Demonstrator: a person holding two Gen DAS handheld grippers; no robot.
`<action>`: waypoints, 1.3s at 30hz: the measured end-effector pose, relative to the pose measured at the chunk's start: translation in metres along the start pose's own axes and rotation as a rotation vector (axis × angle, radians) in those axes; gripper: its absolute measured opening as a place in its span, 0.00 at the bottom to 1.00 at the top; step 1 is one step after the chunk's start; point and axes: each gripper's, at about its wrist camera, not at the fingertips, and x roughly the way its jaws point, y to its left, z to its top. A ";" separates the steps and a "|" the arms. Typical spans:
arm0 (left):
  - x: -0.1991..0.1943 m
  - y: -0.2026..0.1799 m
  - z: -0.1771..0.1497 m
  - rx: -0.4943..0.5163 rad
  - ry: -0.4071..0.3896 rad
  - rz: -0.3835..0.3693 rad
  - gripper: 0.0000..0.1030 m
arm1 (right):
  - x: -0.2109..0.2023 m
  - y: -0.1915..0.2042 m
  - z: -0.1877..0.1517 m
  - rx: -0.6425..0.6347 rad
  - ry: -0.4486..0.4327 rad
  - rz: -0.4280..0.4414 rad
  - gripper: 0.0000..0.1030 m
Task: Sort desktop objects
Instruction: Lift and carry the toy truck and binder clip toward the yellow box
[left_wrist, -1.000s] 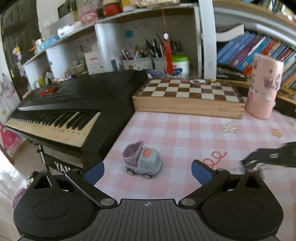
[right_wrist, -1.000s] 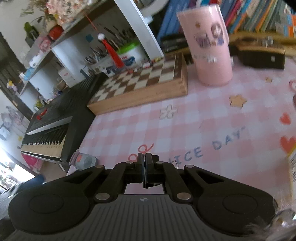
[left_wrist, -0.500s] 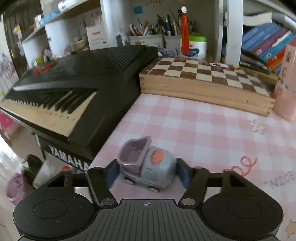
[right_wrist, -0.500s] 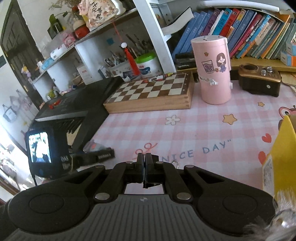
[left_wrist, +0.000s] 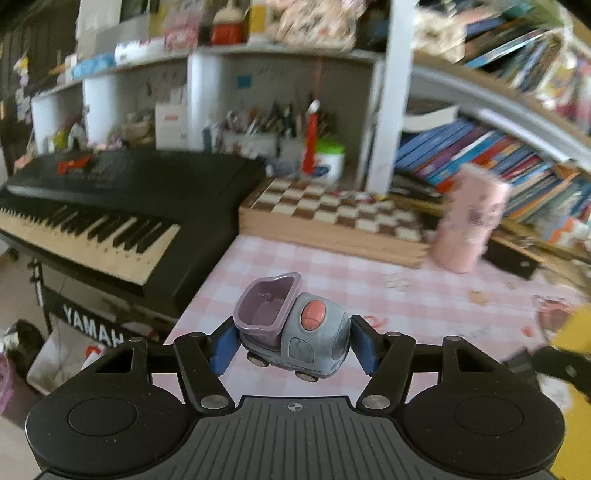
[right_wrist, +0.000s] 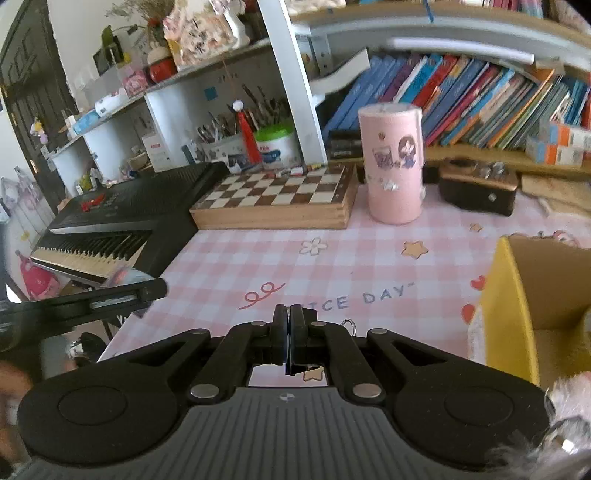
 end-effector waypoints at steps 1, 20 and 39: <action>-0.011 0.000 -0.001 0.015 -0.010 -0.009 0.62 | -0.007 0.002 0.000 -0.011 -0.009 -0.002 0.02; -0.162 0.009 -0.070 0.148 -0.021 -0.260 0.62 | -0.126 0.060 -0.081 -0.012 0.051 -0.056 0.02; -0.226 -0.016 -0.140 0.330 0.044 -0.491 0.62 | -0.224 0.078 -0.186 0.146 0.085 -0.253 0.02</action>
